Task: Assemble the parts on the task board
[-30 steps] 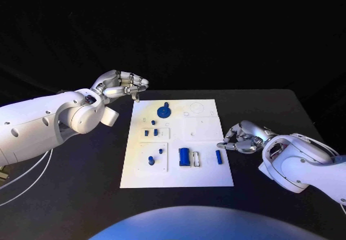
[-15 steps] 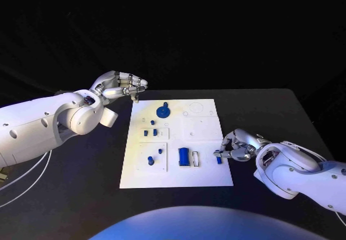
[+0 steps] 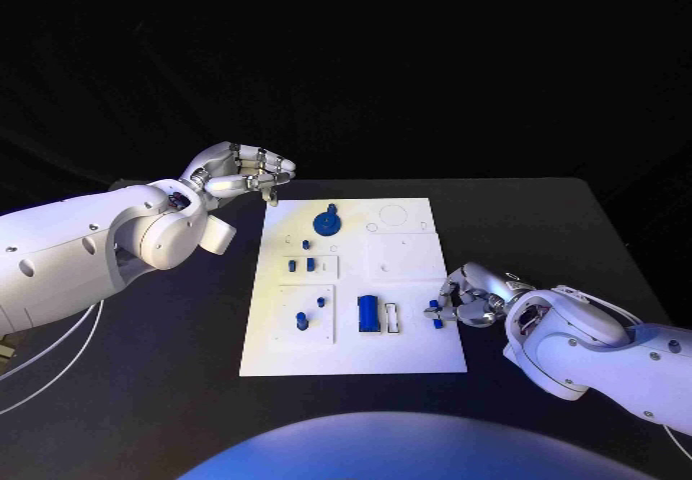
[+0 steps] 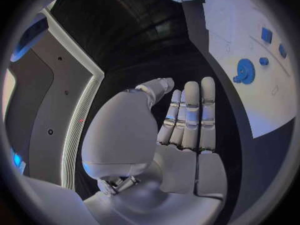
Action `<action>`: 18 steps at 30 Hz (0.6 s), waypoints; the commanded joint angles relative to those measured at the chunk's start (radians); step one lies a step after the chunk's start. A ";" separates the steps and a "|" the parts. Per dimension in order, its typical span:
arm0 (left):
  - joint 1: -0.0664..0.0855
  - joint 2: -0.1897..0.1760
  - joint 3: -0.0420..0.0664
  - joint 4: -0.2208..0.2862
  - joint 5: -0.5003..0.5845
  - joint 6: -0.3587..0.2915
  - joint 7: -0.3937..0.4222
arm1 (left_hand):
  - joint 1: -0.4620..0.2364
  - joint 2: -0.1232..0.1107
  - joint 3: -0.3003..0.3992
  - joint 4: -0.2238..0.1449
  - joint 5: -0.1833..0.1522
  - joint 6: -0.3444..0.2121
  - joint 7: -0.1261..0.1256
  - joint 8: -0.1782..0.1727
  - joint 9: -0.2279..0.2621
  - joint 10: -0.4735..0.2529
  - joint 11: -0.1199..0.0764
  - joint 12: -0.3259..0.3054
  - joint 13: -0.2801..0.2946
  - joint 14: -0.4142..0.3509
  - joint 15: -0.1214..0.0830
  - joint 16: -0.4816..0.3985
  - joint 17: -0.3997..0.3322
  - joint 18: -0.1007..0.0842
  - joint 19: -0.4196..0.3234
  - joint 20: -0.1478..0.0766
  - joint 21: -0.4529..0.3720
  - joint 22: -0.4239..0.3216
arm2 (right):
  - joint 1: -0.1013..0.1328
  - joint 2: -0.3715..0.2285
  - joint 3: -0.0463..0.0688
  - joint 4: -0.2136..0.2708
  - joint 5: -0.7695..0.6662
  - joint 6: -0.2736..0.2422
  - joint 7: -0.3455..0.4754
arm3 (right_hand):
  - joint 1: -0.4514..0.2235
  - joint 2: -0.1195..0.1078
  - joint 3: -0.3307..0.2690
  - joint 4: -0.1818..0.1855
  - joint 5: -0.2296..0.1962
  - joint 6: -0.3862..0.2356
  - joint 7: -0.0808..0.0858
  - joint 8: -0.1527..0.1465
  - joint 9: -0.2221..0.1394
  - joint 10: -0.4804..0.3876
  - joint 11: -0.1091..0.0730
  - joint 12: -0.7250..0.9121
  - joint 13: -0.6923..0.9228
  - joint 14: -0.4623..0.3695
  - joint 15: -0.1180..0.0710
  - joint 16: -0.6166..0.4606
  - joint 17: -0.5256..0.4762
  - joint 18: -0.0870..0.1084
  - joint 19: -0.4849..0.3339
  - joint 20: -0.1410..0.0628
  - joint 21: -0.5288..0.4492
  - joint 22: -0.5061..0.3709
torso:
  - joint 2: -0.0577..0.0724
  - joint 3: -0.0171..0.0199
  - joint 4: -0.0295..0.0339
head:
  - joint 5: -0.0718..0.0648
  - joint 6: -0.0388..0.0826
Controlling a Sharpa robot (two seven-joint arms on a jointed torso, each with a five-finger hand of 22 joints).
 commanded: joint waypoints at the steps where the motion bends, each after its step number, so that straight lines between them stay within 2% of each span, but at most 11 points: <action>1: 0.000 -0.001 0.001 0.003 0.003 0.014 0.006 | 0.001 0.009 0.004 -0.001 0.004 -0.007 0.000 0.003 -0.001 -0.006 0.000 0.005 -0.001 -0.008 0.000 0.005 -0.001 0.015 -0.008 0.002 0.003 0.001 | -0.004 0.002 -0.001 -0.001 -0.053 0.059 -0.031 | 0.009 -0.002 -0.001 0.000 -0.001 0.009 -0.001 -0.002 0.000 -0.002 0.001 -0.002 0.090 0.060 0.005 -0.004 0.042 0.015 0.063 0.007 0.004 0.233 | -0.001 0.0011 -0.0014 | 0.000 0.000; 6: 0.000 -0.003 0.001 0.004 0.003 0.014 0.004 | 0.001 0.009 0.004 -0.001 0.004 -0.007 0.000 0.003 -0.001 -0.006 0.000 0.005 -0.001 -0.008 0.000 0.005 -0.001 0.015 -0.008 0.002 0.003 0.001 | -0.006 0.006 -0.001 -0.001 -0.080 0.084 -0.050 | 0.010 -0.006 -0.003 0.000 -0.001 0.016 -0.003 0.001 0.003 -0.002 0.000 -0.003 0.089 0.060 0.004 -0.004 0.044 0.015 0.064 0.006 0.006 0.234 | -0.001 0.0004 -0.0005 | 0.001 0.000; 14: 0.000 -0.004 0.001 0.004 0.003 0.017 0.002 | 0.000 0.009 0.005 -0.001 0.004 -0.008 0.000 0.004 -0.001 -0.007 0.000 0.006 -0.001 -0.009 0.000 0.006 -0.002 0.015 -0.008 0.002 0.004 0.001 | -0.015 0.017 -0.001 -0.002 -0.110 0.113 -0.073 | 0.018 -0.007 -0.001 -0.001 0.000 0.022 -0.006 0.003 0.007 -0.001 -0.003 -0.003 0.090 0.061 0.002 -0.004 0.046 0.014 0.065 0.005 0.009 0.234 | -0.002 0.0014 -0.0011 | 0.003 0.000; 15: 0.000 -0.004 0.001 0.004 0.003 0.017 0.002 | 0.000 0.009 0.005 -0.001 0.004 -0.008 0.000 0.004 -0.001 -0.007 0.000 0.006 -0.001 -0.009 0.000 0.006 -0.002 0.015 -0.008 0.002 0.004 0.001 | -0.016 0.017 -0.001 -0.002 -0.114 0.115 -0.076 | 0.024 -0.014 -0.002 -0.001 0.000 0.023 -0.006 0.003 0.009 0.000 -0.004 -0.002 0.090 0.062 0.001 -0.004 0.047 0.014 0.066 0.004 0.009 0.235 | -0.002 0.0010 -0.0013 | 0.003 0.000; 16: 0.000 -0.004 0.001 0.004 0.003 0.018 0.001 | 0.000 0.009 0.005 -0.001 0.004 -0.008 0.000 0.004 -0.001 -0.007 0.000 0.006 -0.001 -0.009 0.000 0.006 -0.002 0.015 -0.008 0.002 0.004 0.001 | -0.016 0.017 -0.001 -0.001 -0.118 0.117 -0.078 | 0.027 -0.034 -0.007 0.000 0.000 0.025 -0.007 0.003 0.012 0.000 -0.004 -0.003 0.090 0.062 0.000 -0.004 0.048 0.014 0.066 0.003 0.010 0.235 | -0.003 0.0008 -0.0016 | 0.003 0.000; 17: 0.000 -0.005 0.001 0.004 0.003 0.018 0.001 | 0.000 0.009 0.005 -0.001 0.004 -0.008 0.000 0.004 -0.001 -0.007 0.000 0.006 -0.001 -0.009 0.000 0.006 -0.002 0.015 -0.008 0.002 0.004 0.001 | -0.017 0.017 -0.001 0.000 -0.121 0.120 -0.080 | 0.028 -0.044 -0.009 0.001 0.000 0.026 -0.007 0.003 0.014 0.001 -0.005 -0.003 0.090 0.063 0.000 -0.004 0.049 0.014 0.066 0.003 0.010 0.235 | -0.003 0.0007 -0.0016 | 0.003 0.000; 18: 0.000 -0.005 0.001 0.004 0.003 0.018 0.001 | 0.000 0.009 0.005 -0.001 0.004 -0.008 0.000 0.004 -0.001 -0.007 0.000 0.006 -0.001 -0.009 0.000 0.006 -0.002 0.015 -0.008 0.002 0.004 0.001 | -0.017 0.017 -0.001 0.000 -0.122 0.121 -0.080 | 0.028 -0.044 -0.009 0.001 0.000 0.026 -0.007 0.003 0.014 0.001 -0.005 -0.003 0.090 0.063 0.000 -0.004 0.049 0.014 0.066 0.003 0.010 0.235 | -0.003 0.0006 -0.0016 | 0.003 0.000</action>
